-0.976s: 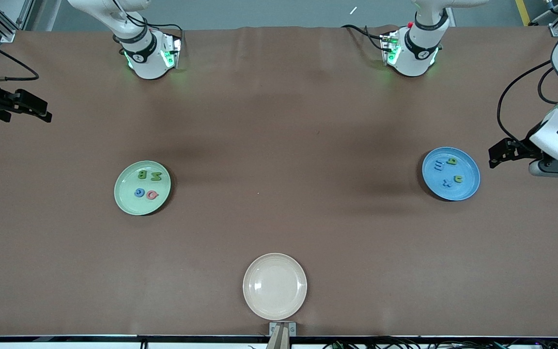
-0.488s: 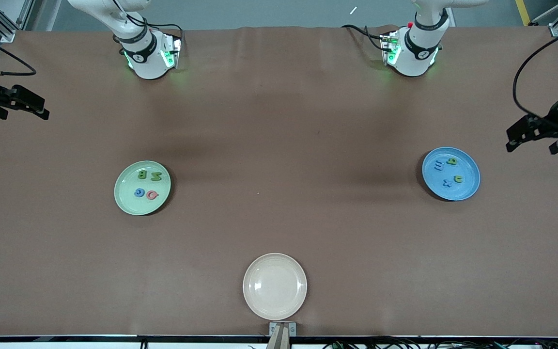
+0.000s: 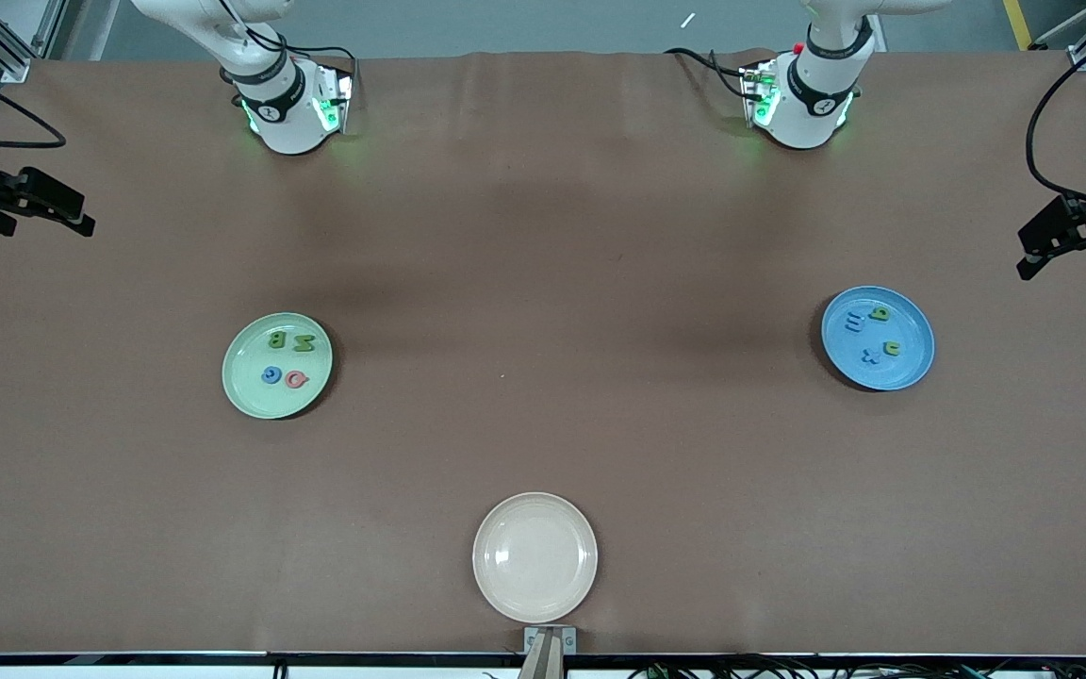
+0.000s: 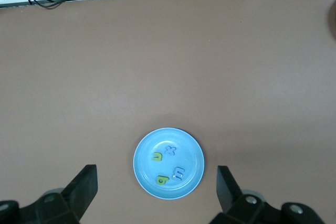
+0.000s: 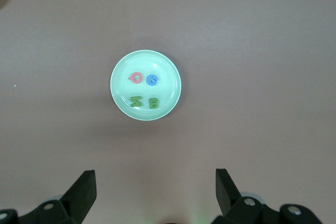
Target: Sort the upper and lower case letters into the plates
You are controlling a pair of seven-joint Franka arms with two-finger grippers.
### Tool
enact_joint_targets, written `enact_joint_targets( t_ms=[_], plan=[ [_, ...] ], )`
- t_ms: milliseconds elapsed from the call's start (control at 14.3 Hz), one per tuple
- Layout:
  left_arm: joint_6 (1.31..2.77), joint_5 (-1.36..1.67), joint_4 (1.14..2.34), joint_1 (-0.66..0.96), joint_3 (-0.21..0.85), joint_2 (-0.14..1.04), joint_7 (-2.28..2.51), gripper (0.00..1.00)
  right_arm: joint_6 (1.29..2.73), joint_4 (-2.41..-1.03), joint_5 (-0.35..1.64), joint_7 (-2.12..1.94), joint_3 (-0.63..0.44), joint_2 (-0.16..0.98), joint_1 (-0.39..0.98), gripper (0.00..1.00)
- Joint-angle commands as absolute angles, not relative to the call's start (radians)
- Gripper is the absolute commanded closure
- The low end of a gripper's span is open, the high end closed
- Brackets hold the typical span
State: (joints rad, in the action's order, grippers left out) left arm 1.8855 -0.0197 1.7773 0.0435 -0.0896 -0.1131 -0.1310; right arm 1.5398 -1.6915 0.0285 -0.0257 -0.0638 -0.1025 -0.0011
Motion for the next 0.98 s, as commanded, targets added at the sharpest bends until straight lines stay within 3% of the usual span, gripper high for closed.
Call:
enact_joint_targets(
  t_ms=[0, 906],
  plan=[
    [1.769, -0.009, 1.616, 0.052, -0.092, -0.005, -0.15, 0.0, 1.563, -1.729, 0.032, -0.037, -0.06, -0.14, -0.005, 0.0],
    [1.753, -0.003, 1.615, 0.049, -0.086, -0.043, -0.133, 0.0, 1.582, -1.73, 0.029, -0.078, -0.058, -0.14, -0.008, 0.0]
  ],
)
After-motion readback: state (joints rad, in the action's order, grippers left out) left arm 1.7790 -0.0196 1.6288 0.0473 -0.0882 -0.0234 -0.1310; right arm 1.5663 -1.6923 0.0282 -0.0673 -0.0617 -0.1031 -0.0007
